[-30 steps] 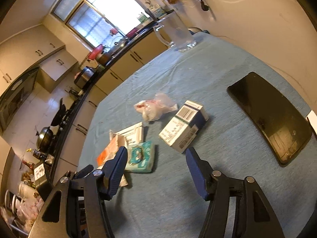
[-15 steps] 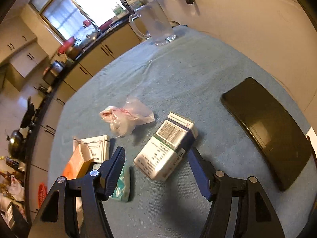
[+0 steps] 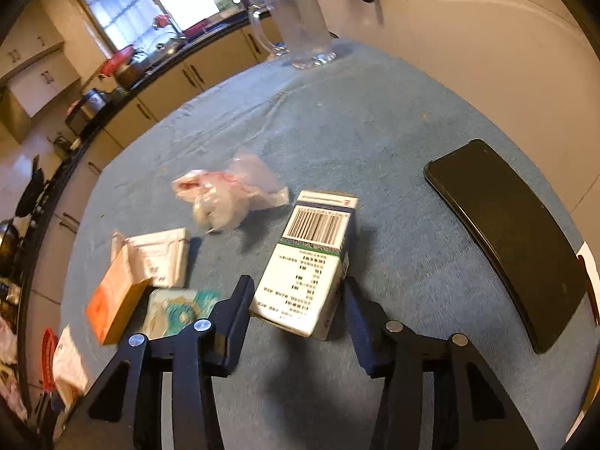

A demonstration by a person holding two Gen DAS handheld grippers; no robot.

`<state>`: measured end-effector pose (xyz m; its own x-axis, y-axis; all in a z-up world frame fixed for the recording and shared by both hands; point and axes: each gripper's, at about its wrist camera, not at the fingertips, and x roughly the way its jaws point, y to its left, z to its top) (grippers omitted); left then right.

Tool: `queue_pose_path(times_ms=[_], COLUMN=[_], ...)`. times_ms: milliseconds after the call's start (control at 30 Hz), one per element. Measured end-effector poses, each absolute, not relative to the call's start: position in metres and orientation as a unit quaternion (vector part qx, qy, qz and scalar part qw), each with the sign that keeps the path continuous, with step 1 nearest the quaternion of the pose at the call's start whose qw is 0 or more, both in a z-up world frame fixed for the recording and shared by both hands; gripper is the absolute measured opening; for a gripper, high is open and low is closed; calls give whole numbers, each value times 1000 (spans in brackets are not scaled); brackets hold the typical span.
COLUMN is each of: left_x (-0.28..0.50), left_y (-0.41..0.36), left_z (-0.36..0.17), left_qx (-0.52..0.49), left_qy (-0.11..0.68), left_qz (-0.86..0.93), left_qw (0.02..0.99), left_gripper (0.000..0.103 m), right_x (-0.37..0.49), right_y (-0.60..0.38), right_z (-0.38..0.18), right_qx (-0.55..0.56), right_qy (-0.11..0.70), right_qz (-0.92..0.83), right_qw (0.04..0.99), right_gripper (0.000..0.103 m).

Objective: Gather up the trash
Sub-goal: 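Grasp the white plastic bag with the left tool while the right tool grasps the white medicine box, then carry the white bag and medicine box over the orange basket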

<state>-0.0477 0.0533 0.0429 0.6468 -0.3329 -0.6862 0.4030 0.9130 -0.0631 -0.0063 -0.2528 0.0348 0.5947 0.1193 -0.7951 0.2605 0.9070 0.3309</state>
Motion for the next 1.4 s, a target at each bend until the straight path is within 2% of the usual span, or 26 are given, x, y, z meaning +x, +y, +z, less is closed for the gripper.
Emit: queue_pose_path(times_ms=[233,467,967,1167,1200,1400], left_x=[-52,-55,-53,-52,-52,-53], left_y=[60,72,74,73,73,75], left_z=[48,52,51,50,50,50], left_qx=[39,27,26,25,25,22], left_qy=[359,354,358,359,359,356], left_qz=[-189,-171,-164,-163,-163,-163], left_qw=[913,919,919,918,919,920], left_gripper=[41,41,41,41,41,41], right_x=[-44,-54,-51,-46,-45,-52], right_y=[-215,-174,-133,-132,-133,-133], right_z=[65,73,36,33,32,40], right_qx=[201,172,105,92,92,86], right_qy=[380,369,445,447,448,432], right_qz=[61,119,150,140,142,136], right_qw=[901,906,877,879,878,887], right_gripper=[48,47,47,49,45,44])
